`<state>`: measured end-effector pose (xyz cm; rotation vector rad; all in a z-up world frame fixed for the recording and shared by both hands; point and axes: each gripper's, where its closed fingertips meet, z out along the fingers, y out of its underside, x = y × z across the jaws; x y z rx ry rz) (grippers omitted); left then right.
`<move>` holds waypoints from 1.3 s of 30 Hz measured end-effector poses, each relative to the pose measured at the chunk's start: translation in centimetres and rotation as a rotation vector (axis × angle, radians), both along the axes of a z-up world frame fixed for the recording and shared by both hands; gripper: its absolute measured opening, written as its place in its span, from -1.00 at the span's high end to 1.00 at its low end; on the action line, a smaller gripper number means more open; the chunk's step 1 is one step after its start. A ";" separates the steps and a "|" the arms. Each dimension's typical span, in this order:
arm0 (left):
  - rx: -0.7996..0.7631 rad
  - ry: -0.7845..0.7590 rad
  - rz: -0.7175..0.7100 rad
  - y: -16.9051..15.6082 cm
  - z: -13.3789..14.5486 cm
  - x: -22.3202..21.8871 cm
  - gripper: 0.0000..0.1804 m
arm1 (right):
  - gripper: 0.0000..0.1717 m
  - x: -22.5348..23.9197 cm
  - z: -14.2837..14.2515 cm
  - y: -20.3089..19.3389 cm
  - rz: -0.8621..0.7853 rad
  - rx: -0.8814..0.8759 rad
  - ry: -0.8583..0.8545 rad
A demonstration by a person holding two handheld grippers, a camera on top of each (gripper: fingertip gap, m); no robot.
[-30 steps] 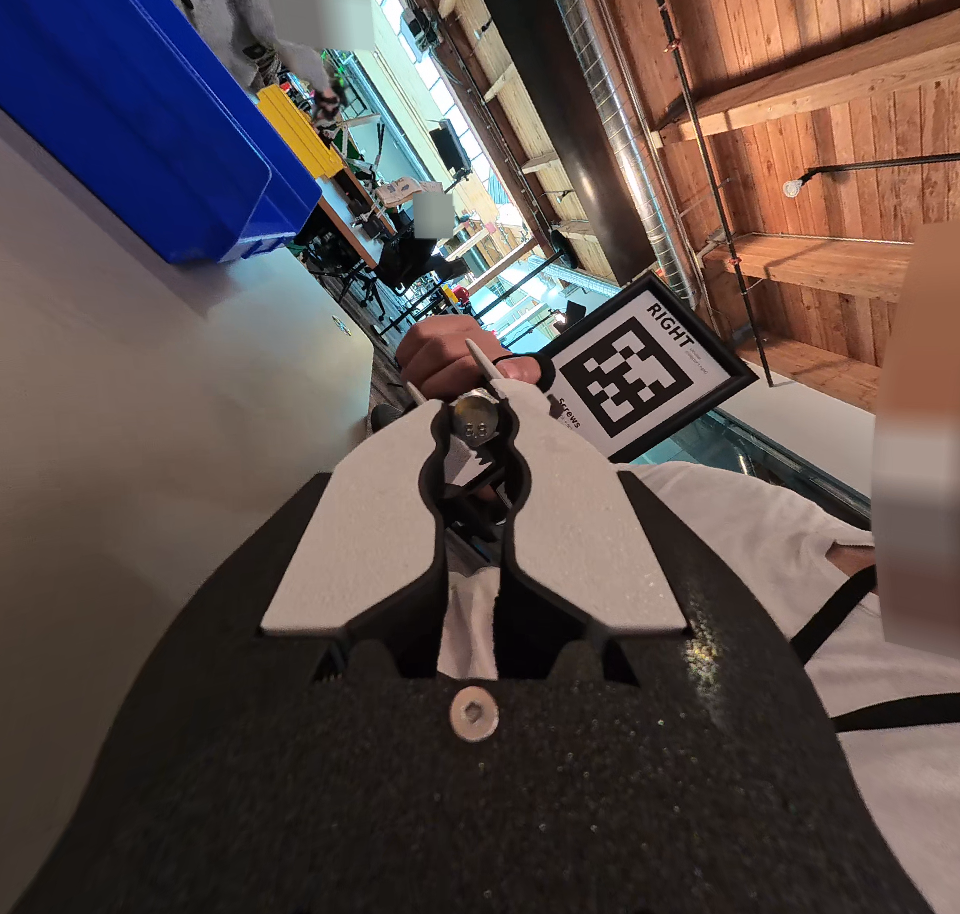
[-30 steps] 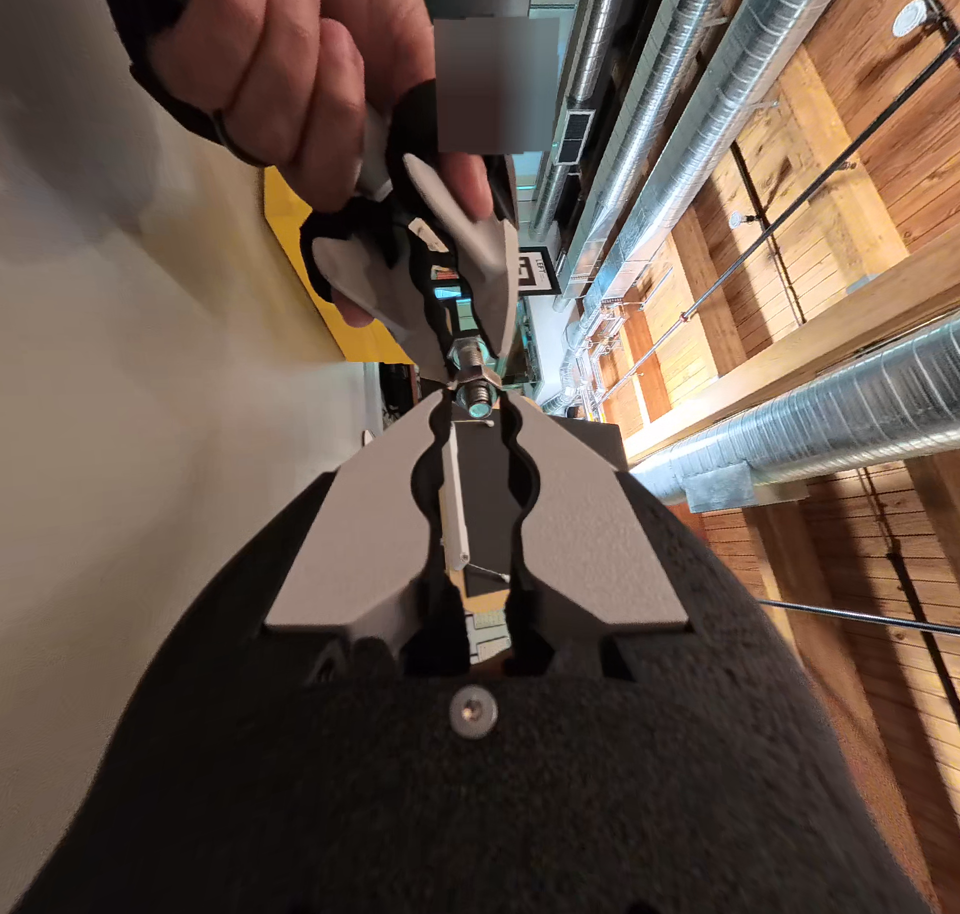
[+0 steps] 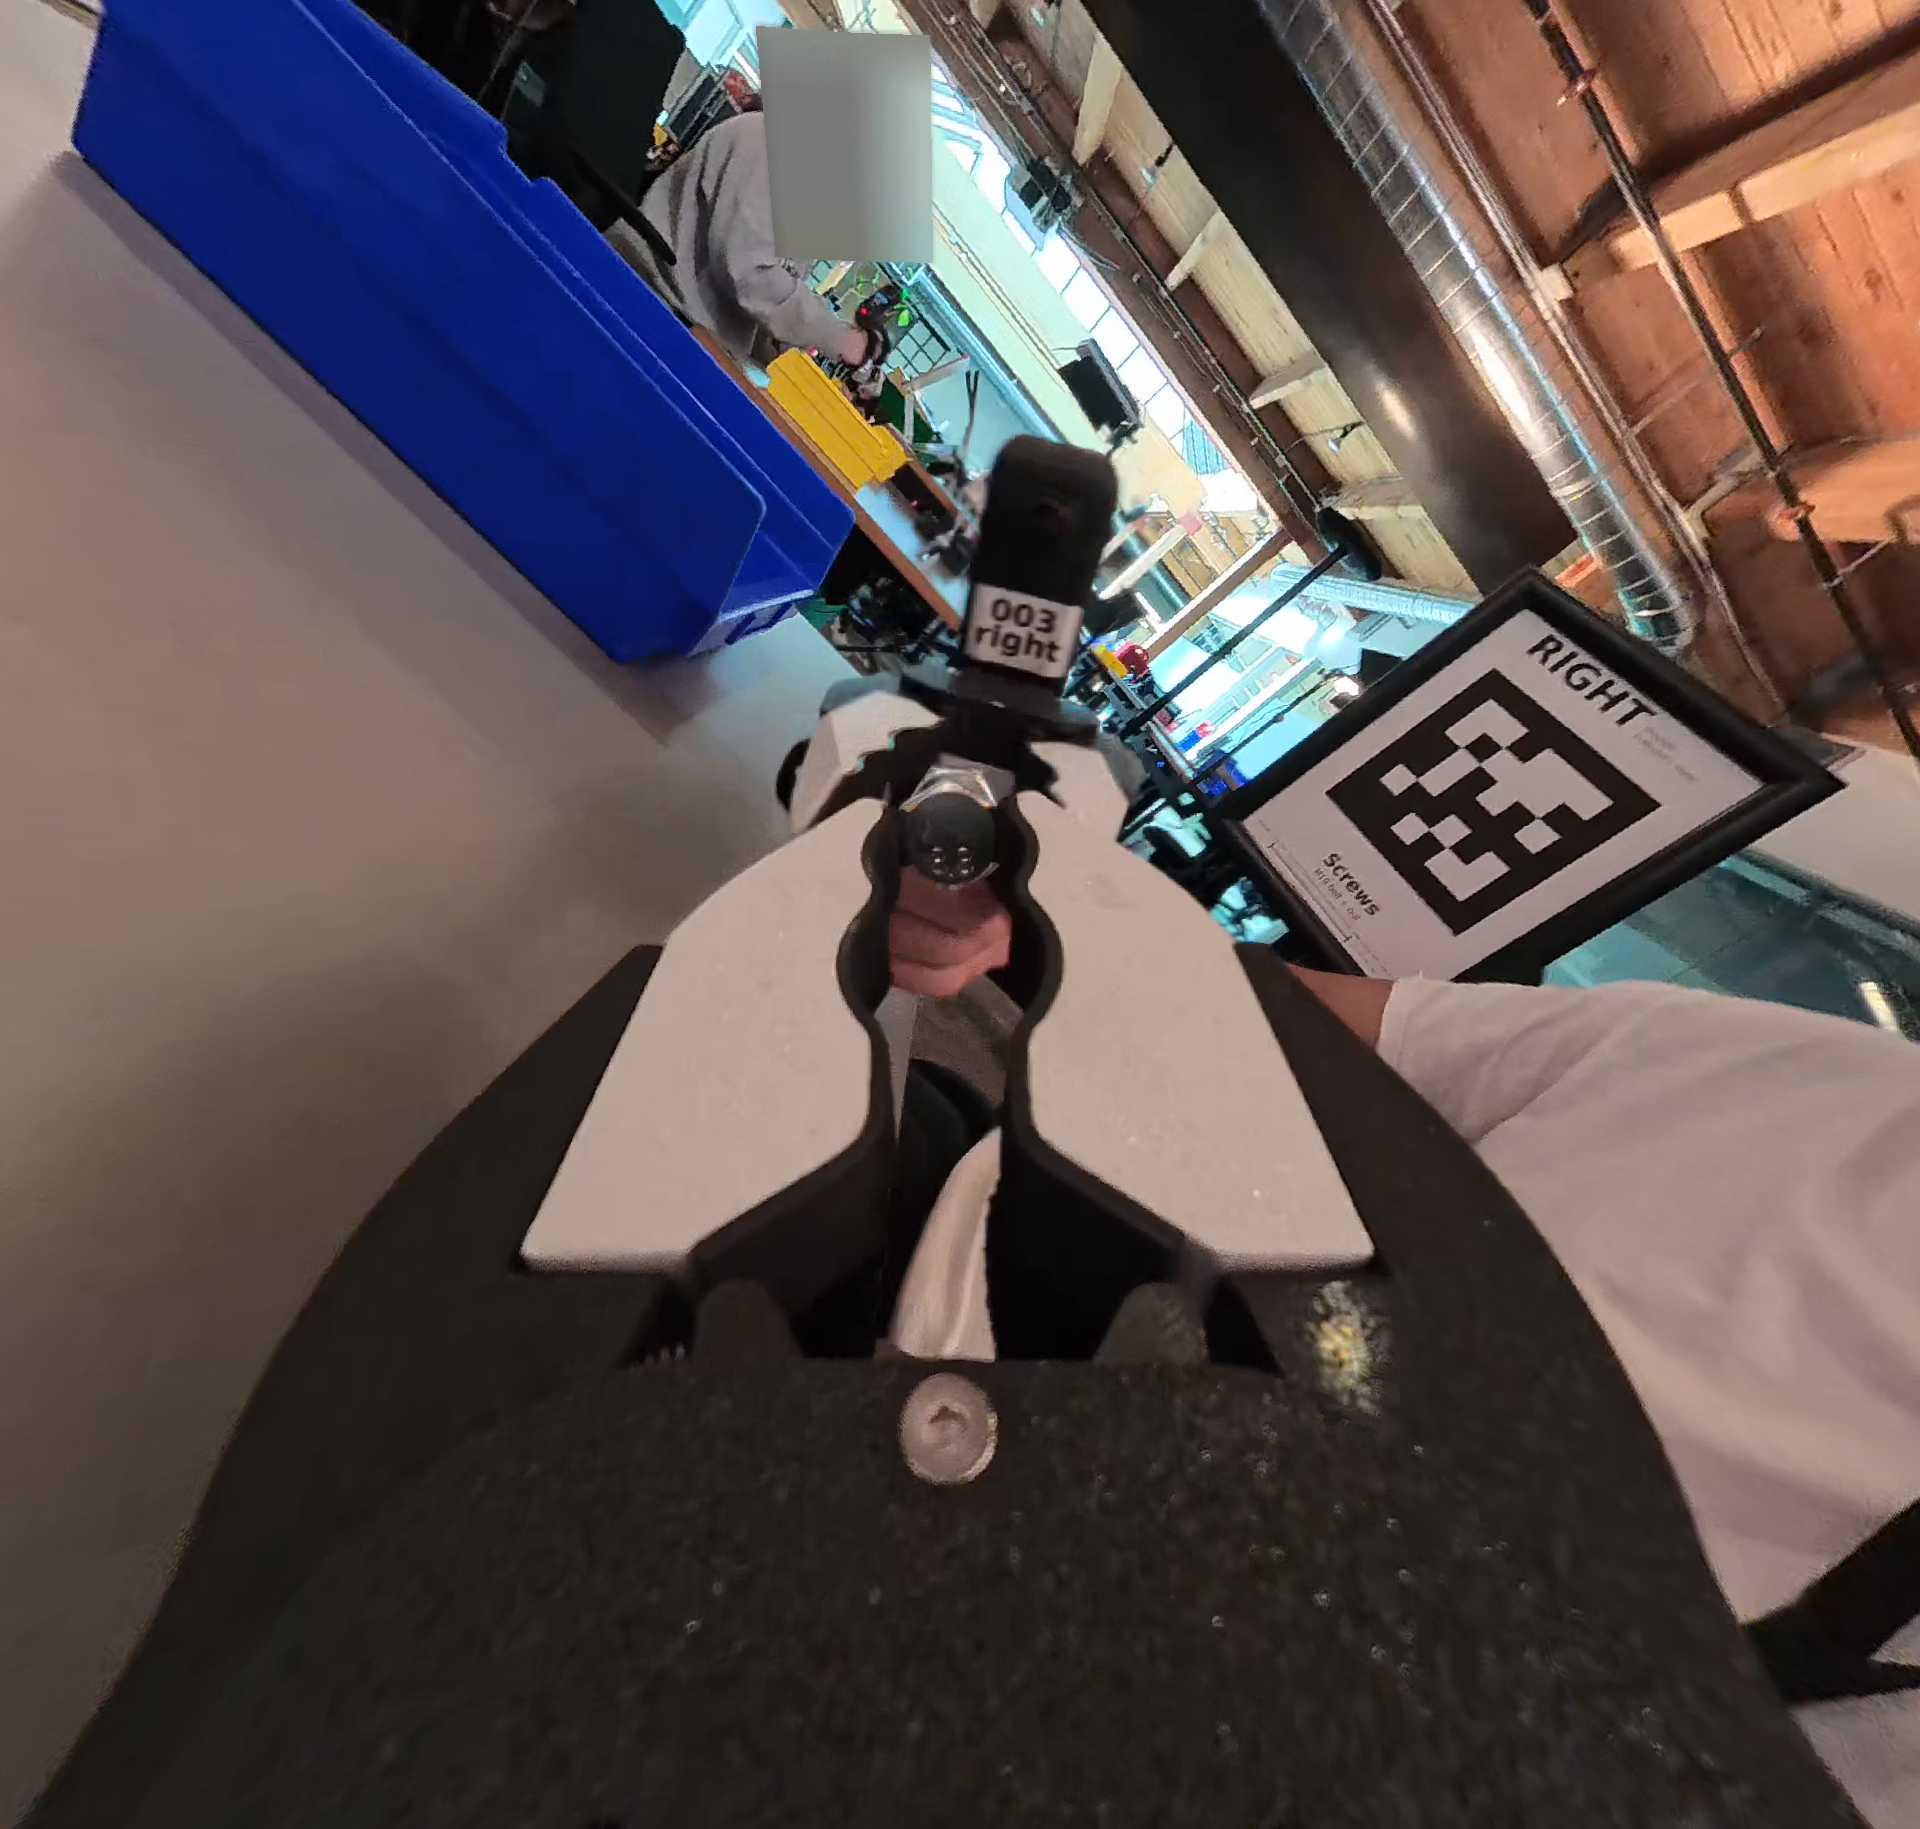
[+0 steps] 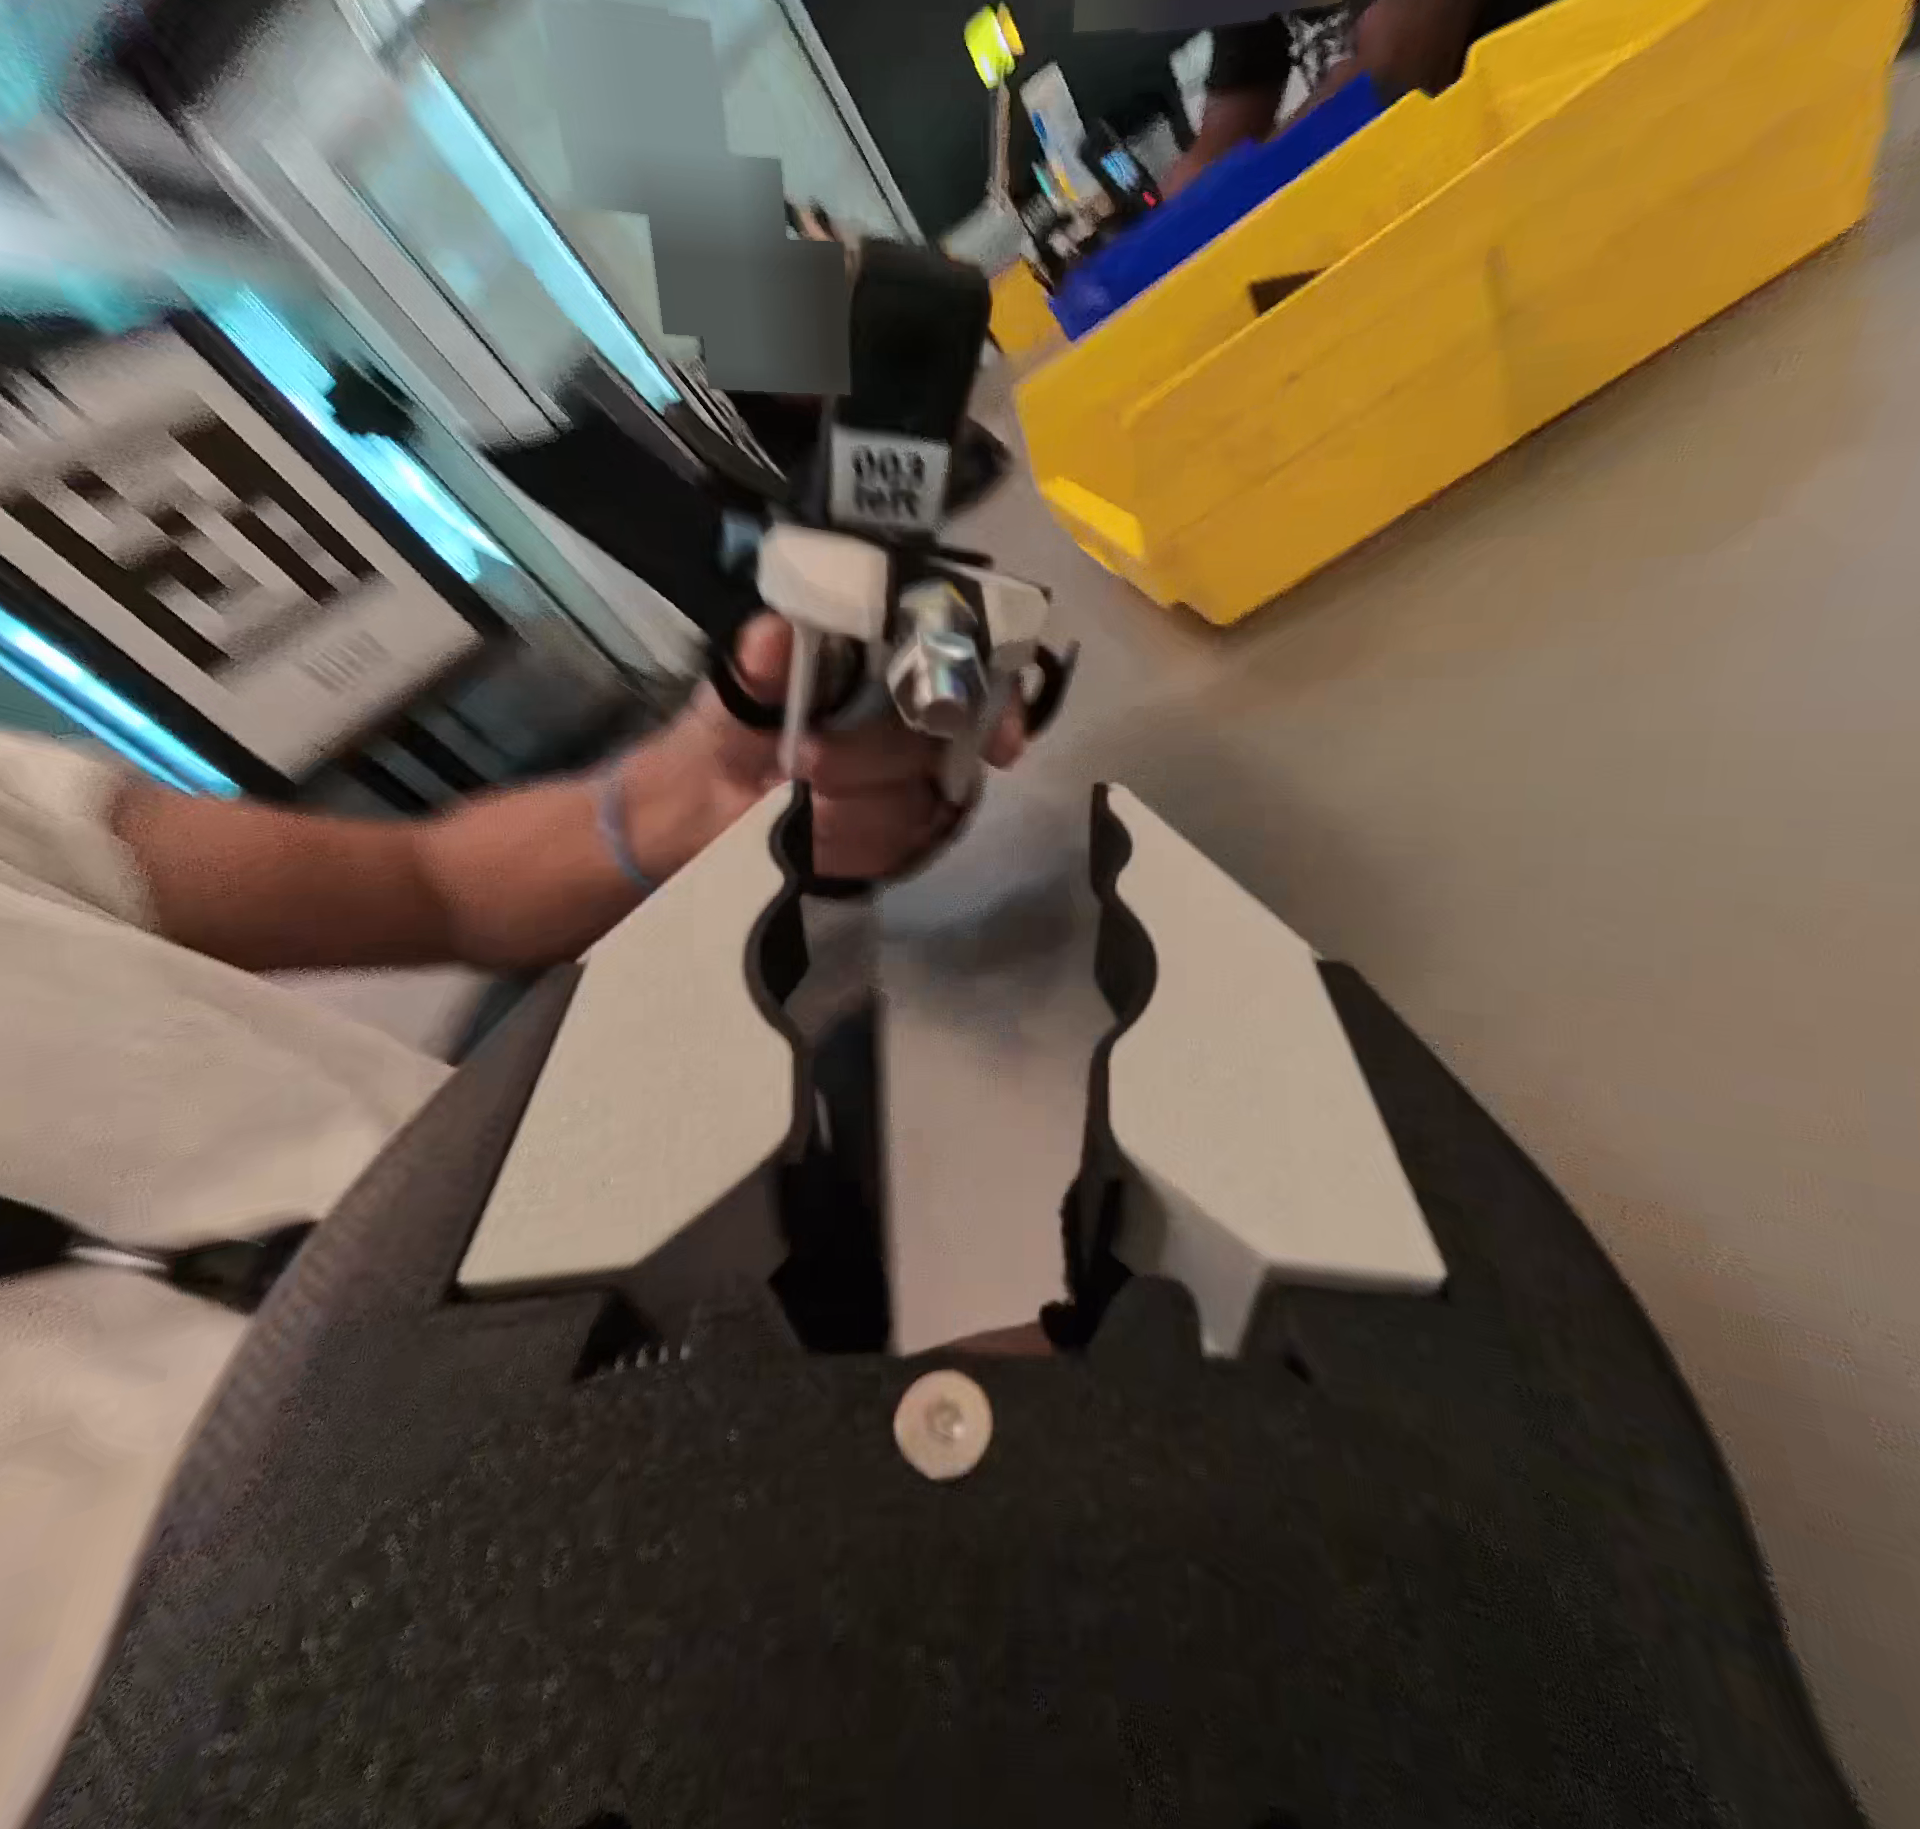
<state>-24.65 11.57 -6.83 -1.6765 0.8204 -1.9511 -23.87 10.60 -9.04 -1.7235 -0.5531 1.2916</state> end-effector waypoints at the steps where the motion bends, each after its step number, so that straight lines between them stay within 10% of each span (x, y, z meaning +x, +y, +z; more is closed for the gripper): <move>1: -0.025 -0.005 -0.009 0.1 -0.1 -0.1 0.81 | 0.37 0.2 -0.7 0.1 -0.025 0.100 -0.128; 14: -0.234 0.015 -0.149 -1.3 -1.5 0.4 0.81 | 0.47 1.6 -0.3 -0.4 -0.322 1.569 -1.227; 22: -0.253 0.045 -0.206 -2.8 -2.0 1.0 0.81 | 0.81 0.4 -0.1 -1.6 -0.344 1.757 -1.291; 29: -0.184 0.065 -0.198 -2.8 -2.2 1.1 0.82 | 0.80 0.5 -0.3 -1.4 -0.264 1.420 -1.090; 39: 0.079 0.030 -0.085 -1.8 -0.3 0.7 0.81 | 0.81 -0.2 1.2 -0.5 0.017 0.026 0.010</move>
